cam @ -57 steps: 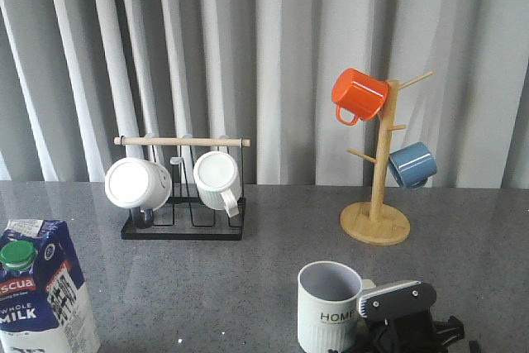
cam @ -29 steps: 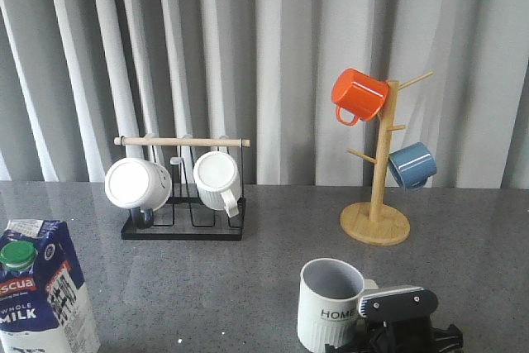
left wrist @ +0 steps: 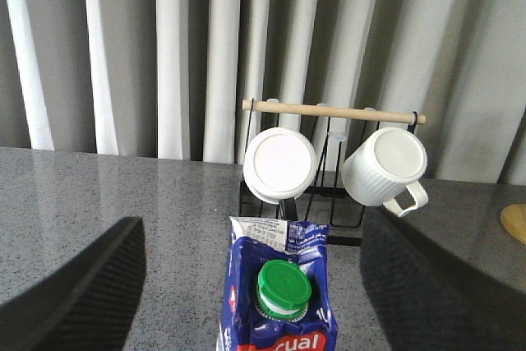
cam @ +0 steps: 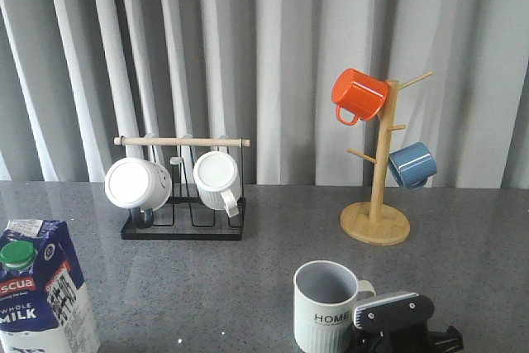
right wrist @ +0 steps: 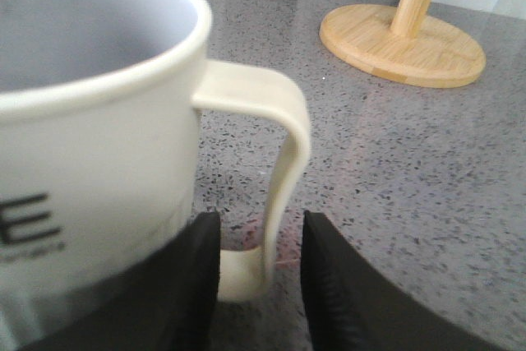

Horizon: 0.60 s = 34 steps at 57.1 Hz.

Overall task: Place milk next to cup
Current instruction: 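Open the right gripper and withdraw it from the mug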

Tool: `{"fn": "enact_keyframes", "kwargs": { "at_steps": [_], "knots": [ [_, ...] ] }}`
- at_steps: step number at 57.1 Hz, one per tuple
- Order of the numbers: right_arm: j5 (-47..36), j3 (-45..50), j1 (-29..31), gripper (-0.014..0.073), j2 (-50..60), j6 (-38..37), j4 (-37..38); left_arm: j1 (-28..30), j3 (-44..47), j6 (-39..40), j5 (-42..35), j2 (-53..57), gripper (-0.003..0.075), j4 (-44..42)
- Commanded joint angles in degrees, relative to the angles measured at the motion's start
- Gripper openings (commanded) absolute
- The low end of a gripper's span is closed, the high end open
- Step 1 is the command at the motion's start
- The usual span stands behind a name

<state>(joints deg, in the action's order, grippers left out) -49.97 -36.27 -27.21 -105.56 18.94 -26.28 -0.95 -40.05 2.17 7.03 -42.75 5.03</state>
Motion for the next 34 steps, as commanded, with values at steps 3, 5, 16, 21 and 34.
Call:
{"fn": "enact_keyframes", "kwargs": {
  "at_steps": [3,5,16,21,34],
  "knots": [
    [-9.3,2.9,0.0,0.0264,4.5,0.8,0.9,-0.3,-2.0,0.0,-4.3,0.0,0.0534,0.1],
    [-10.5,4.0,0.0,0.0264,5.1,0.8,1.1,-0.3,-2.0,0.0,-4.3,0.0,0.0534,0.1],
    [-11.6,9.4,0.0,0.0264,10.5,-1.2,6.1,-0.3,-2.0,0.0,-4.3,0.0,0.0534,0.1],
    [-11.2,11.2,0.0,0.0264,14.5,-3.5,7.1,-0.3,-2.0,0.0,-4.3,0.0,0.0534,0.1],
    [-0.8,11.5,2.8,0.0264,27.8,-2.9,12.4,-0.3,-2.0,0.0,-4.3,0.0,0.0534,0.1]
  ]
}}
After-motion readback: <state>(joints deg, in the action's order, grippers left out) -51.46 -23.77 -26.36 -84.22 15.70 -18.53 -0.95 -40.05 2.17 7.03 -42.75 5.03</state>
